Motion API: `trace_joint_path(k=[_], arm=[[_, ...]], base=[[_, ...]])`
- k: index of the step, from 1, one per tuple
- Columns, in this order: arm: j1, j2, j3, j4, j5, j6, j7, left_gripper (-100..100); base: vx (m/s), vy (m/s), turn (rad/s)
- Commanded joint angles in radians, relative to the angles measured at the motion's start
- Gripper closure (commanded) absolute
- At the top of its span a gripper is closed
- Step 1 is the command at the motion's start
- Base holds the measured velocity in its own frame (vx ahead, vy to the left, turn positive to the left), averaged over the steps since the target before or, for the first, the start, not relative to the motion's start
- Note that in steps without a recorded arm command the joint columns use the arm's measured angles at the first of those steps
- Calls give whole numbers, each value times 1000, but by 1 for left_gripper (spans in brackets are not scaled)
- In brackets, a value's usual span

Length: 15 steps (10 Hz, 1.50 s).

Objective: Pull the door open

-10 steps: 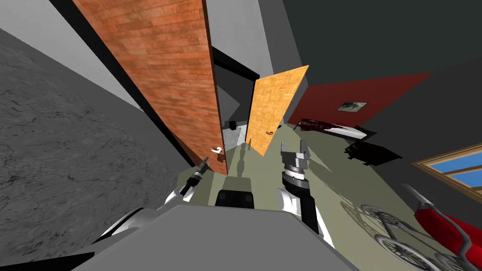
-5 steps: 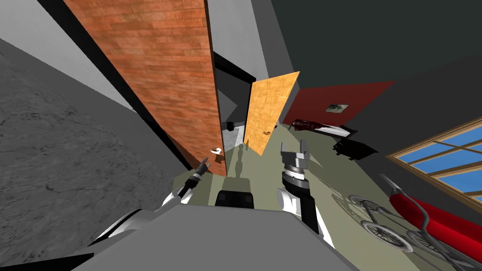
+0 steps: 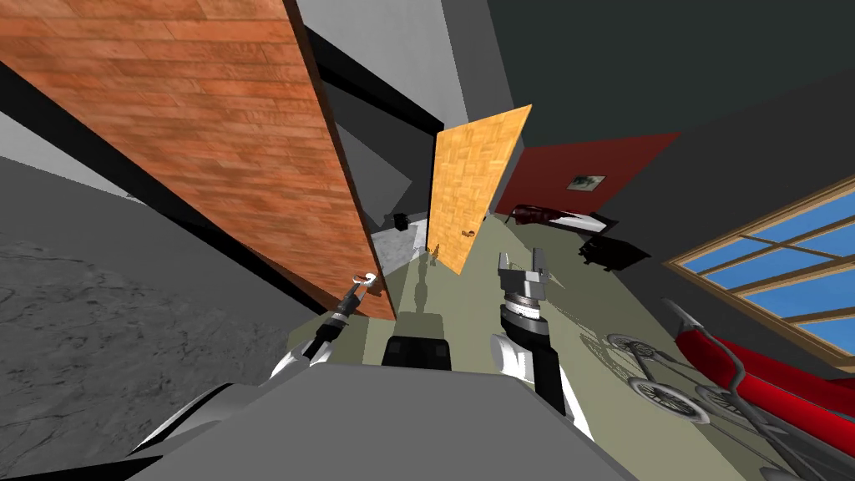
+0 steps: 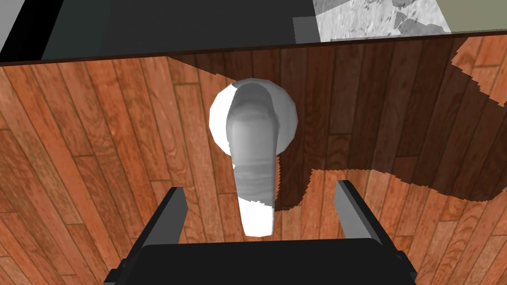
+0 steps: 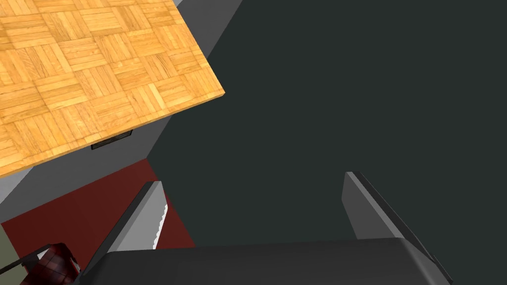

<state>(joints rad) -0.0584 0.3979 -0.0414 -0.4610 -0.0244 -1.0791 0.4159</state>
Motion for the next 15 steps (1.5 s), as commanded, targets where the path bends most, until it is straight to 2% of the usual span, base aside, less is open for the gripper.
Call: trace_joint_path(k=[1,2,3,4,5,10,11,12,14,15], arm=[[12,13,18,23,15,-25,5,-100],[12,13,18,38,15,-25,5,-100],[26,24,33,35,27,-42,8,-100],[25,20,26,17,21,-24,8,-100],[25,20,26,17,21,-24,8,100],[25,20,26,17,21,-24,8,100],[47,33,18,23,14,-58,20,100],[55,38,15,25,11,-71,25,100],[55,38,15,25,11,-71,25,100],[82,53,5,31,2,-116,40,100]], base=[[97,-37,-209],[116,-12,-126],[159,10,-159],[77,11,-38],[-17,-2,35],[-10,-1,-1],[-59,45,-136],[-130,58,-151],[-89,26,-15],[-114,41,-157]])
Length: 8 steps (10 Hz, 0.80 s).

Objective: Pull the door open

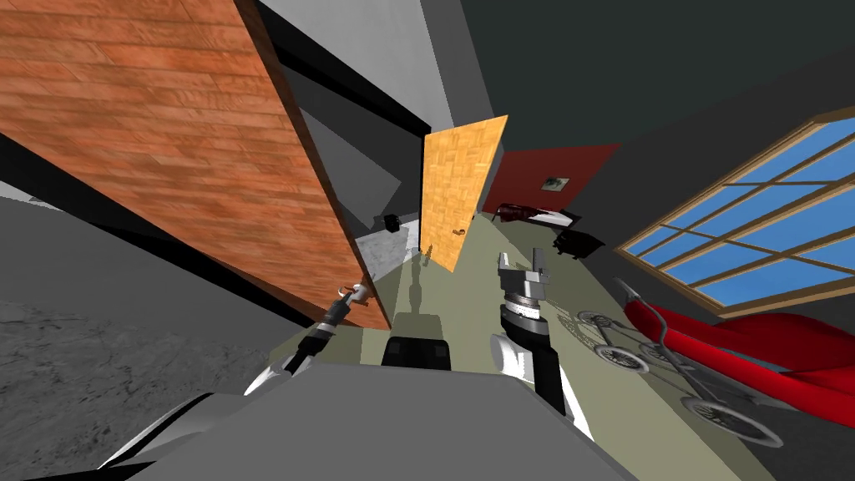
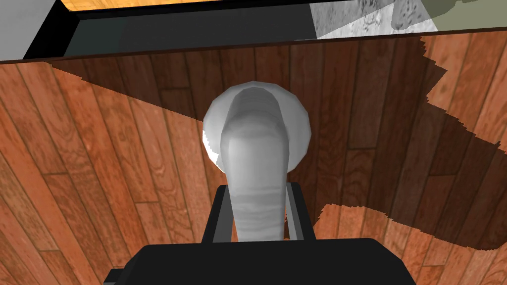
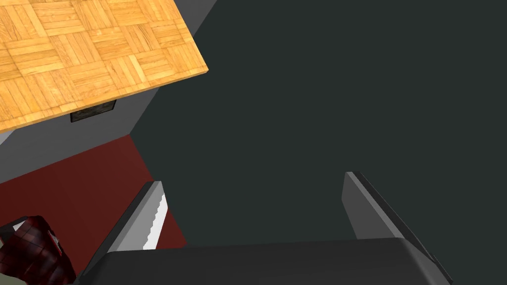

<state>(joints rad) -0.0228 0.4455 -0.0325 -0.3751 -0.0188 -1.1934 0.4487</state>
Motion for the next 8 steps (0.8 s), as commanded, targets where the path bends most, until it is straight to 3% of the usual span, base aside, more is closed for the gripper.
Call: trace_joint_path(k=[1,2,5,8], arm=[[46,6,-3,-50,-3,-2,7,100],[46,6,-3,-55,-3,-2,7,100],[91,31,-19,-45,-17,-75,33,100],[91,31,-19,-45,-17,-75,33,100]], base=[[-131,67,-107],[-70,29,7],[-104,52,-135],[-60,25,1]])
